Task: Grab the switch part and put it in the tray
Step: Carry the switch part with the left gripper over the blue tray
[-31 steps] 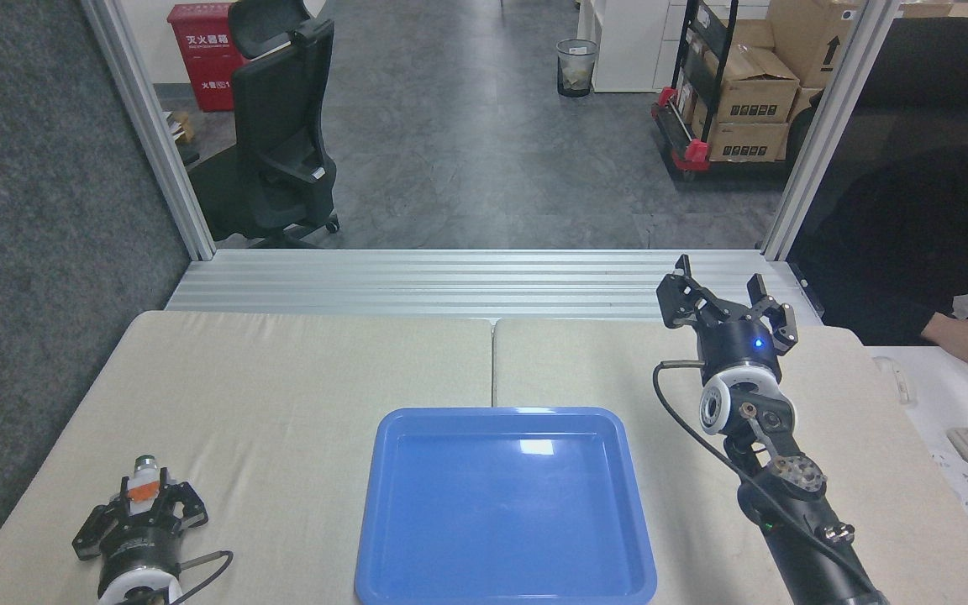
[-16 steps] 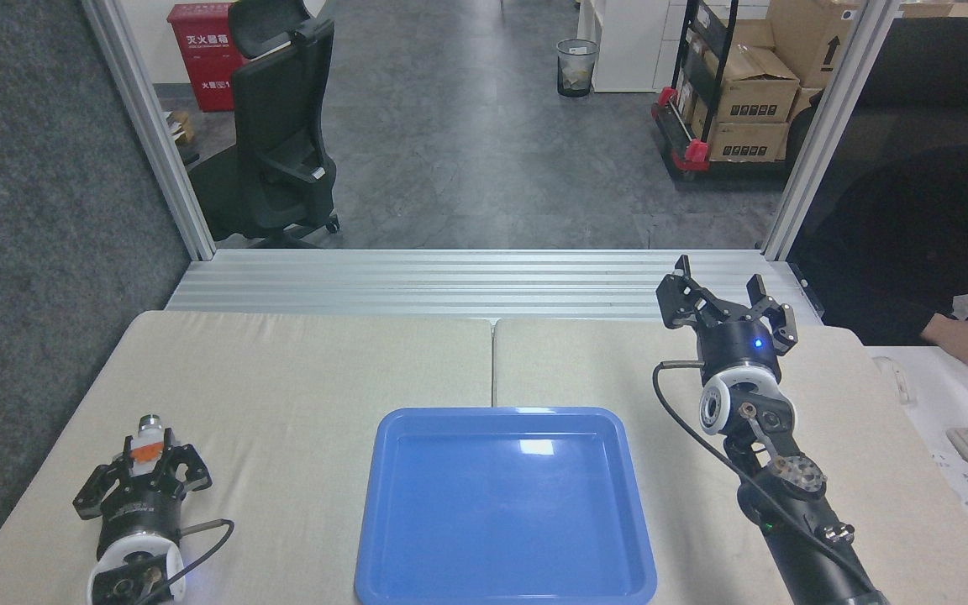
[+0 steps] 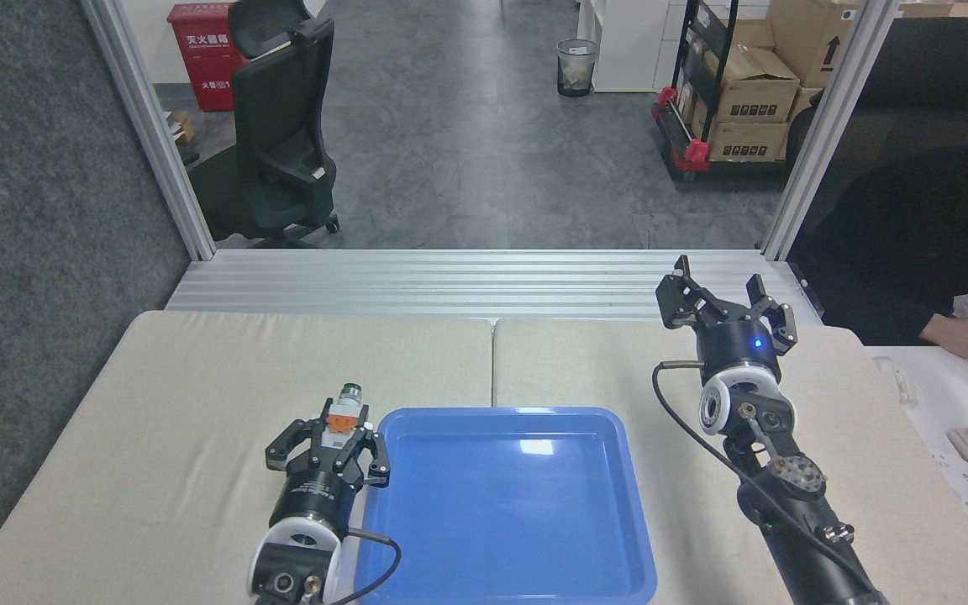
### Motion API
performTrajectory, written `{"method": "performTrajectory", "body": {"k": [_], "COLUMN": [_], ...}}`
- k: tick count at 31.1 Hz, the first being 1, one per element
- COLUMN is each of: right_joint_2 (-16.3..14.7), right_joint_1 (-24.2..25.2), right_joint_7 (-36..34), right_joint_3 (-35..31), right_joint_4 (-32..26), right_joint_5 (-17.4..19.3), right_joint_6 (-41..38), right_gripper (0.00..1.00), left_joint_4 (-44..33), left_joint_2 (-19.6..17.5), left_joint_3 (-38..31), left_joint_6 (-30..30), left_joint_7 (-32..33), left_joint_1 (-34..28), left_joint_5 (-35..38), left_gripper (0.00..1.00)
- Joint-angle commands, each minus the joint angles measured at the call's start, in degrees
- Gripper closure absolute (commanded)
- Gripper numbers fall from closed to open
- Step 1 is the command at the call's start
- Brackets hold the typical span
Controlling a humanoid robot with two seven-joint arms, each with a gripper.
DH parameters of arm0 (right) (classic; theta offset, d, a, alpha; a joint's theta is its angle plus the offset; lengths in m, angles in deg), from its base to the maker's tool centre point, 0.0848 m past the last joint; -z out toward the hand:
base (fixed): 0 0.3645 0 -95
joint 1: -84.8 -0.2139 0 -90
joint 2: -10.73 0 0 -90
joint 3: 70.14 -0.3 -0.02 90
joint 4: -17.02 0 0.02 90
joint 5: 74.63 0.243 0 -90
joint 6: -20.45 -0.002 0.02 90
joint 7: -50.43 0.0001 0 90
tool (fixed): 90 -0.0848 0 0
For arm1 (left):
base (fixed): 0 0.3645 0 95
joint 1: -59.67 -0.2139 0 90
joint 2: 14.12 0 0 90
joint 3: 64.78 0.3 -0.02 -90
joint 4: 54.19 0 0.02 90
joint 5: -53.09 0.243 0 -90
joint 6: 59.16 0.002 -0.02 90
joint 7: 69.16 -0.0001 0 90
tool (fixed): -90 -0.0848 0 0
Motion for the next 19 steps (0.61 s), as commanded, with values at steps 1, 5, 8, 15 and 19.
{"method": "performTrajectory", "body": {"k": [1, 5, 8, 15, 19], "right_joint_2": [0.0, -0.1, -0.1, -0.1, -0.1], "right_joint_1": [0.1, 0.0, 0.0, 0.0, 0.0], "right_joint_7": [-0.1, -0.1, -0.1, -0.1, -0.1], "right_joint_3": [0.1, 0.1, 0.1, 0.1, 0.1], "right_joint_4": [-0.1, -0.1, 0.0, -0.1, 0.0], "right_joint_5": [0.0, 0.0, -0.1, 0.0, 0.0], "right_joint_6": [0.0, 0.0, 0.0, 0.0, 0.0], "right_gripper": [0.0, 0.0, 0.0, 0.0, 0.0], "left_joint_4": [-1.6, 1.4, 1.7, 5.1, 5.1], "left_joint_2": [11.2, 11.2, 11.0, 11.0, 11.0], "left_joint_3": [18.2, 18.3, 18.4, 18.2, 17.9], "left_joint_6": [0.2, 0.5, 0.5, 2.3, 2.9], "left_joint_7": [0.6, 0.8, 0.8, 1.4, 2.3], "left_joint_1": [0.0, -0.5, -1.8, -2.4, -2.3], "left_joint_5": [4.4, 4.3, 4.3, 4.3, 4.2], "left_gripper": [0.98, 0.97, 0.96, 0.92, 0.84]}}
